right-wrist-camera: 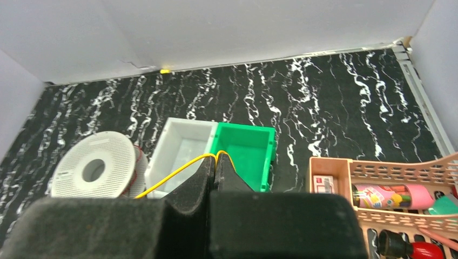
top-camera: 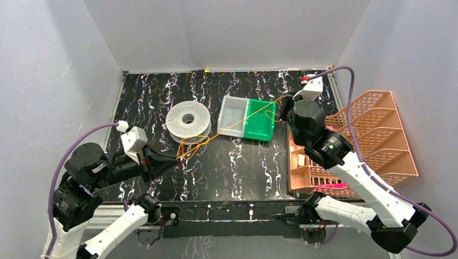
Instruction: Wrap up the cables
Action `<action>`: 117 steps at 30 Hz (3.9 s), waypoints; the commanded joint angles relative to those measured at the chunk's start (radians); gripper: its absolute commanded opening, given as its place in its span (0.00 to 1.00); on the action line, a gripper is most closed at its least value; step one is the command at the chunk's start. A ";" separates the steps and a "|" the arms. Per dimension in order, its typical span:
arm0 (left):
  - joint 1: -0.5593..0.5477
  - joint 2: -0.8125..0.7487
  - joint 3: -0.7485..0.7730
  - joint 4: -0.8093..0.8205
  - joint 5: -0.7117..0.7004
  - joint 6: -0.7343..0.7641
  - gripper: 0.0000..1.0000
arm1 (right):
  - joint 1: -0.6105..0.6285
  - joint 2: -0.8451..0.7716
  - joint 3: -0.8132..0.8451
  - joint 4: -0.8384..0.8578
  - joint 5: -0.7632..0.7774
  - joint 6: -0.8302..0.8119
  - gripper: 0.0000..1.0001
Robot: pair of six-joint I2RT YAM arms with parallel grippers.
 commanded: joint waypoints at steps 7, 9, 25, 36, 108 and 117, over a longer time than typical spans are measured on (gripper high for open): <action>-0.004 0.110 0.026 -0.223 -0.370 0.011 0.00 | -0.022 0.063 -0.030 0.056 0.144 -0.040 0.00; -0.004 0.124 0.017 -0.214 -0.336 0.009 0.00 | -0.023 0.073 -0.029 0.029 0.055 -0.015 0.07; -0.004 0.264 -0.021 -0.169 -0.148 0.026 0.00 | -0.023 0.050 -0.074 -0.048 -0.854 -0.105 0.76; -0.004 0.309 -0.022 -0.135 -0.060 0.004 0.00 | -0.012 0.034 -0.215 0.409 -1.459 -0.005 0.74; -0.005 0.226 -0.582 0.825 0.492 -0.502 0.96 | 0.186 -0.023 0.153 0.397 -1.621 -0.022 0.00; -0.021 0.291 -0.725 1.259 0.573 -0.877 0.76 | 0.186 0.001 0.168 0.422 -1.684 -0.052 0.00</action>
